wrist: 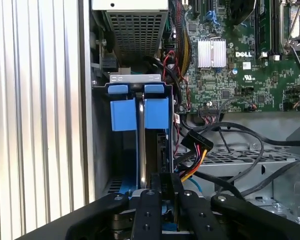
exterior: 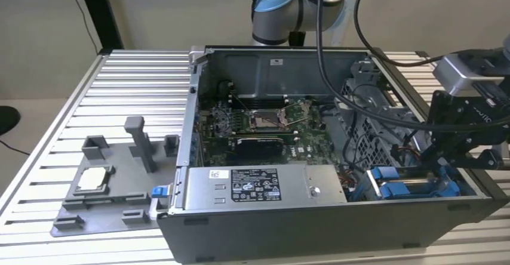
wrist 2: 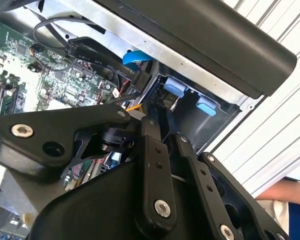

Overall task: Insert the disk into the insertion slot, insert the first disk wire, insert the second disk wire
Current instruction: 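Insert the first disk wire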

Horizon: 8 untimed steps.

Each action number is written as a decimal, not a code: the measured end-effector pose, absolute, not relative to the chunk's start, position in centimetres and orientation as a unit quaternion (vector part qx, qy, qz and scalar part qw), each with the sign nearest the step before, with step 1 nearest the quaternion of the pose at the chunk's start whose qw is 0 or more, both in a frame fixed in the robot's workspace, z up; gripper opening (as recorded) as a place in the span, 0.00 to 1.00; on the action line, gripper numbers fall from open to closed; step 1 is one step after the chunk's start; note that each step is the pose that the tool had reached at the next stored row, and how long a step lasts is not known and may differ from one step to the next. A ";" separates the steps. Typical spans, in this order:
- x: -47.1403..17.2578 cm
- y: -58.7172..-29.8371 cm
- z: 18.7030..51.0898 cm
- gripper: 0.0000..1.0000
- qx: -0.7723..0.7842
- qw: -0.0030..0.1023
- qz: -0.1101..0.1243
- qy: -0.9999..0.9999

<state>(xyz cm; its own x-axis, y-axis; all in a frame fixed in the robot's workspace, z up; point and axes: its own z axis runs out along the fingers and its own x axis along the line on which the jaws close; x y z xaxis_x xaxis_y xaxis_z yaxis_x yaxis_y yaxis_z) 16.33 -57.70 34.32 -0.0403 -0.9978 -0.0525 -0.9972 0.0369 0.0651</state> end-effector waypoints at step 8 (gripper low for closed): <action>16.4 -57.6 34.1 0.00 0.693 0.005 -0.043 -0.720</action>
